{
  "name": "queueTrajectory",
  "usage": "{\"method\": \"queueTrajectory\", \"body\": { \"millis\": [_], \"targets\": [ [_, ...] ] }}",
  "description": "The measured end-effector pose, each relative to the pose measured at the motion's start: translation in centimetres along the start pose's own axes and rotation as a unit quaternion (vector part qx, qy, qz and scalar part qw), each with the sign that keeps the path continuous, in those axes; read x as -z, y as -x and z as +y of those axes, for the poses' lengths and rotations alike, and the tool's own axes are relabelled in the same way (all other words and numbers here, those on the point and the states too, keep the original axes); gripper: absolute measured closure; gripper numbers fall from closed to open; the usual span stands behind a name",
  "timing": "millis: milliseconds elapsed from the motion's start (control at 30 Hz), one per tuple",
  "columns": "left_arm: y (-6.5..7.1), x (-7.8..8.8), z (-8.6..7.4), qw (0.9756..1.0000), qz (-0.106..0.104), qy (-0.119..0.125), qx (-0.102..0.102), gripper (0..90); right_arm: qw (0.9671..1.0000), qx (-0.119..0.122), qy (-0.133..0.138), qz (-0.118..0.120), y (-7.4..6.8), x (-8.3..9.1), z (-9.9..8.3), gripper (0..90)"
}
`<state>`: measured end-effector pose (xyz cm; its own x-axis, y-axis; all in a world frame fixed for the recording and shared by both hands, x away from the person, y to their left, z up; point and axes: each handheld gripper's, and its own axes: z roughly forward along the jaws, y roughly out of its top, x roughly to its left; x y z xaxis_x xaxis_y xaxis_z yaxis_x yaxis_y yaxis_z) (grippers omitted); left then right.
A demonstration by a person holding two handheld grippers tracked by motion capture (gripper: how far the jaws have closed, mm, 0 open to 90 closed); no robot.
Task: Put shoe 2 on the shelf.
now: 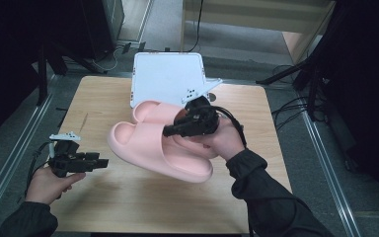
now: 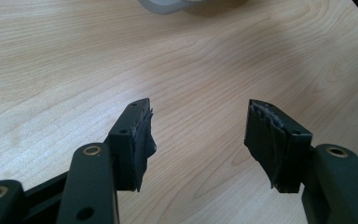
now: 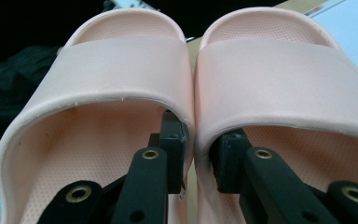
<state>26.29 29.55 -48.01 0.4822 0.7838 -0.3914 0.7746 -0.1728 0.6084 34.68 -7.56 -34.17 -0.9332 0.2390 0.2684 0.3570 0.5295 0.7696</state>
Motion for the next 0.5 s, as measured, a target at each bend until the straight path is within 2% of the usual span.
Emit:
{"method": "queueTrajectory", "body": {
  "millis": [133, 300, 400, 500],
  "targets": [
    [0.1, -0.2, 0.1, 1.0, -0.002, -0.003, -0.002, 40.9, 0.9992, -0.017, 0.008, -0.034, 0.9, 0.4, 1.5, 77.5],
    [0.2, -0.3, 0.2, 0.9999, -0.01, -0.001, -0.011, 41.1, 0.9961, -0.052, 0.029, -0.064, 3.1, 0.5, 3.3, 77.6],
    [0.3, -0.4, 0.3, 0.9998, -0.01, -0.002, -0.015, 41.2, 0.9914, -0.069, 0.034, -0.106, 4.5, 0.4, 4.5, 77.5],
    [0.4, -0.5, 0.4, 0.9998, -0.013, -0.003, -0.015, 41.3, 0.9835, -0.095, 0.043, -0.148, 6.1, 0.2, 5.7, 77.5]
  ]
}}
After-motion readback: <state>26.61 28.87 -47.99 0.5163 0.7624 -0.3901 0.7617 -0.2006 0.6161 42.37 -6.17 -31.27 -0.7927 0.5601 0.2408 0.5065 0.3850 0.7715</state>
